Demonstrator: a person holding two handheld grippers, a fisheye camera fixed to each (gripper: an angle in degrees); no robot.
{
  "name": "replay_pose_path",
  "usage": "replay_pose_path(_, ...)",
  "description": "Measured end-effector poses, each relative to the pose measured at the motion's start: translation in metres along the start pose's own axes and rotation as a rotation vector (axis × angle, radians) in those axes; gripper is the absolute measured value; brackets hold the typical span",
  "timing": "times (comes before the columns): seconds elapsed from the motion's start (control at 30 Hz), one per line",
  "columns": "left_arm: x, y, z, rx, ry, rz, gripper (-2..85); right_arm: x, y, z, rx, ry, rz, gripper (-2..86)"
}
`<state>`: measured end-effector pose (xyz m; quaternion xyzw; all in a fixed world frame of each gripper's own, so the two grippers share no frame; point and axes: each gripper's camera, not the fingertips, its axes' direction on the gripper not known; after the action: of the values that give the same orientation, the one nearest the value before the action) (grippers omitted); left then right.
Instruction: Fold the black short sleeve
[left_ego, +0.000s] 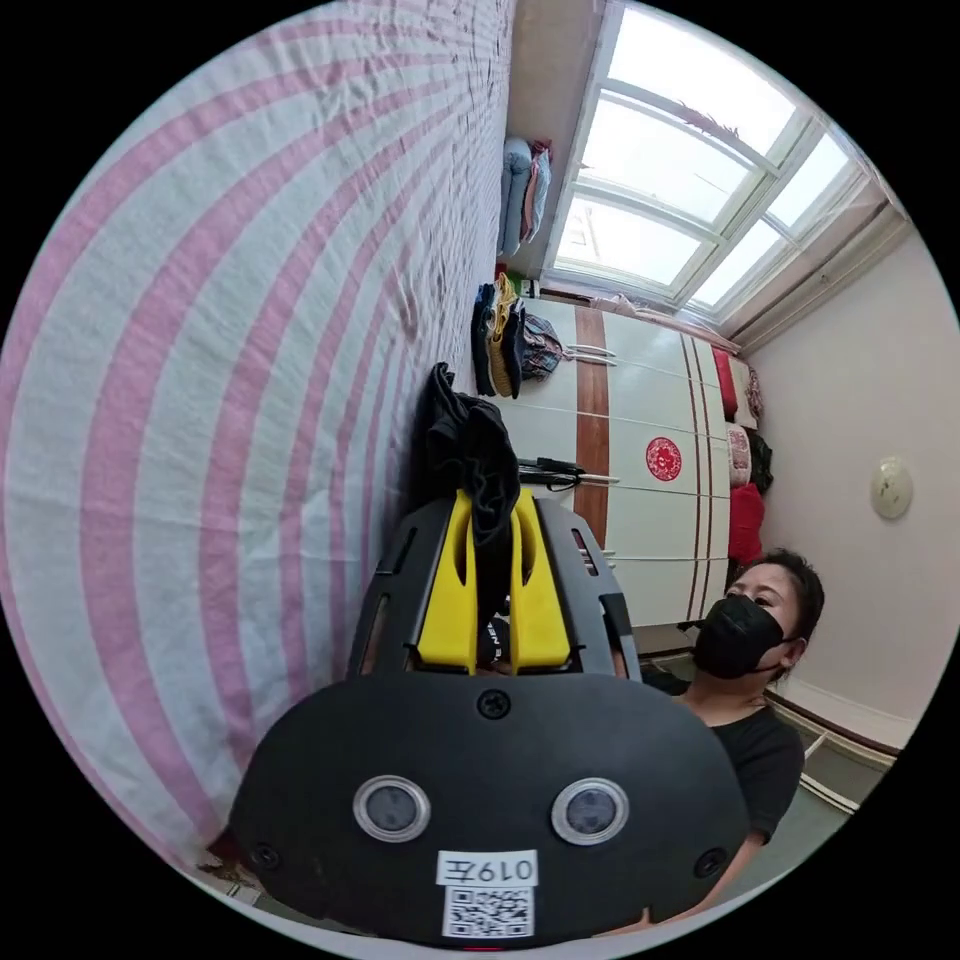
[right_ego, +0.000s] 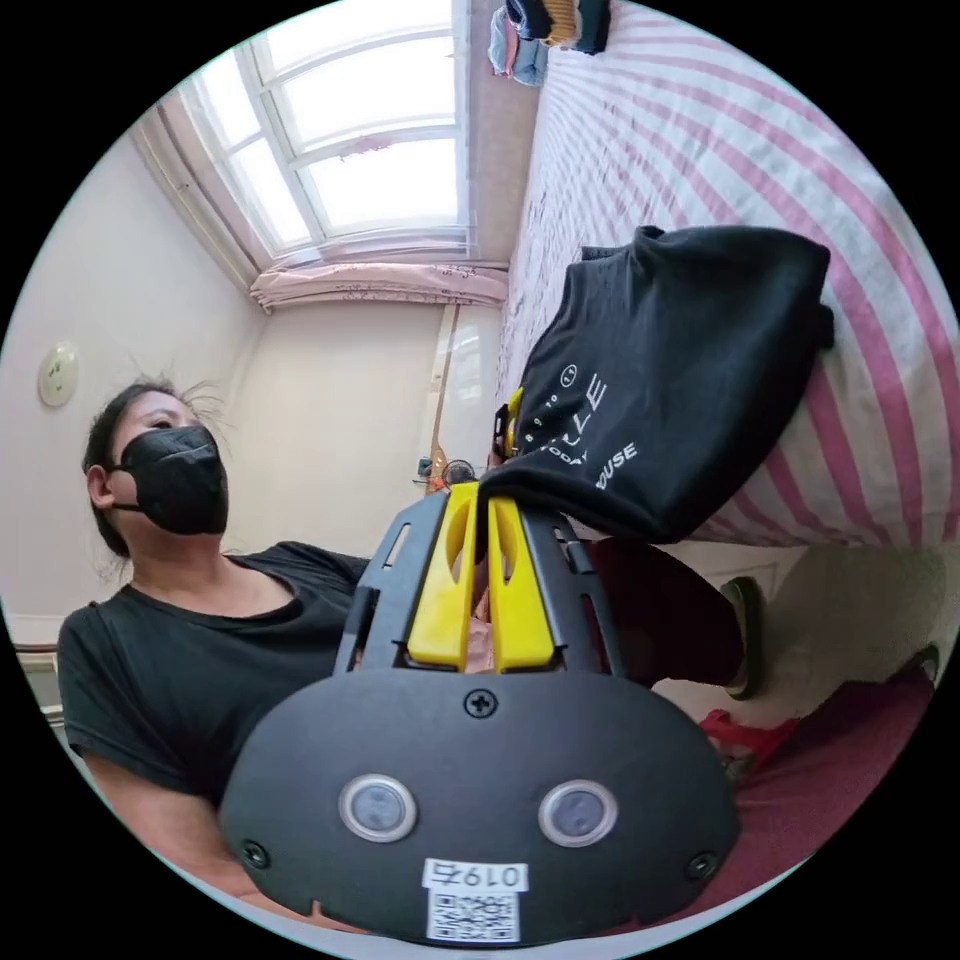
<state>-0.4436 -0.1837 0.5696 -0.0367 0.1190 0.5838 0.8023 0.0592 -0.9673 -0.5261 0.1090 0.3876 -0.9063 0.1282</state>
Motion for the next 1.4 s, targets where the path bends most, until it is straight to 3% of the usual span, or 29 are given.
replay_pose_path(0.23,0.125,-0.014,0.033,-0.029,0.014,-0.105,3.3,-0.162,-0.022,-0.056,0.209,0.003,0.039,-0.8)
replay_pose_path(0.43,0.229,-0.026,0.07,-0.046,0.009,-0.169,3.0,-0.31,-0.047,-0.082,0.283,0.017,-0.04,-0.7)
replay_pose_path(0.53,0.258,-0.041,0.108,-0.067,-0.026,-0.185,2.8,-0.343,-0.062,-0.11,0.31,0.017,-0.031,-0.8)
replay_pose_path(0.77,0.297,-0.143,0.266,-0.026,-0.091,-0.161,2.6,-0.337,-0.172,-0.212,0.317,-0.061,0.06,-0.8)
replay_pose_path(1.13,0.357,-0.365,0.499,0.309,0.066,0.283,2.1,-0.444,-0.539,-0.346,0.022,0.097,-0.426,-0.7)
replay_pose_path(1.27,0.316,-0.405,0.562,0.359,-0.076,0.324,1.7,-0.422,-0.596,-0.365,-0.063,0.209,-0.44,-0.7)
replay_pose_path(1.4,0.243,-0.421,0.608,0.292,-0.283,0.184,1.4,-0.334,-0.624,-0.371,-0.161,0.392,-0.215,-0.6)
